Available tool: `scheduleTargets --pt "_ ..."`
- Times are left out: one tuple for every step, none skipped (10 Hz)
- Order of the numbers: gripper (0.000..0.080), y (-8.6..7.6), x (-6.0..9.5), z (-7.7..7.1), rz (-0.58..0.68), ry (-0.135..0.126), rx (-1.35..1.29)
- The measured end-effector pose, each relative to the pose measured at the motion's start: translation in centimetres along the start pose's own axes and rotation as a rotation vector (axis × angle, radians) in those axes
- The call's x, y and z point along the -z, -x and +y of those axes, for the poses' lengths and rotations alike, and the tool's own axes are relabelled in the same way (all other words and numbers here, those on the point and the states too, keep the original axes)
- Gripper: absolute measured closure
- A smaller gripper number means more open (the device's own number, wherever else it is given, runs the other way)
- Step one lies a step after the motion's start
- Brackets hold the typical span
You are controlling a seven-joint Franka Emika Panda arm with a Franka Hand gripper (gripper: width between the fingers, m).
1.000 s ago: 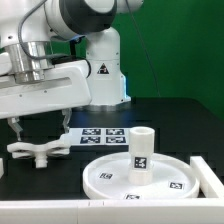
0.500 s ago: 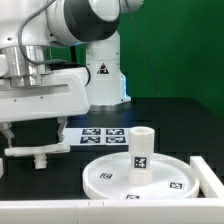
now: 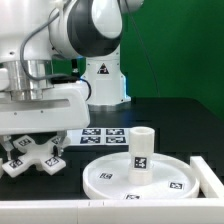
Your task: Assemble round table
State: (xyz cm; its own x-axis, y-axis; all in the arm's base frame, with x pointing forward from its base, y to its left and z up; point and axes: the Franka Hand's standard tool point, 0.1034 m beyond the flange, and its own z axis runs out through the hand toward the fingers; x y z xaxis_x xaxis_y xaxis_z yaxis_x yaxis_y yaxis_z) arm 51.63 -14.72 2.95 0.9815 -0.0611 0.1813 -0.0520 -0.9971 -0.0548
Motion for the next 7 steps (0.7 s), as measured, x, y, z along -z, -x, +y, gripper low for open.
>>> scheduleTargets --pt "0.0151 0.0 -0.1 -0.1 -0.002 0.001 -0.004" --pt "0.0151 0.0 -0.1 -0.3 -0.009 -0.004 -0.016" --pt "0.0151 0.2 0.3 -0.8 -0.044 -0.037 -0.038" --pt "0.0151 0.3 0.8 -0.9 -0.065 -0.057 -0.055" --pt "0.0151 0.4 1.0 -1.1 -0.077 -0.067 -0.071" --pt "0.0151 0.7 1.0 -1.5 -0.095 -0.084 -0.101" --pt "0.0151 1.0 0.9 -2.0 -0.131 -0.112 -0.171"
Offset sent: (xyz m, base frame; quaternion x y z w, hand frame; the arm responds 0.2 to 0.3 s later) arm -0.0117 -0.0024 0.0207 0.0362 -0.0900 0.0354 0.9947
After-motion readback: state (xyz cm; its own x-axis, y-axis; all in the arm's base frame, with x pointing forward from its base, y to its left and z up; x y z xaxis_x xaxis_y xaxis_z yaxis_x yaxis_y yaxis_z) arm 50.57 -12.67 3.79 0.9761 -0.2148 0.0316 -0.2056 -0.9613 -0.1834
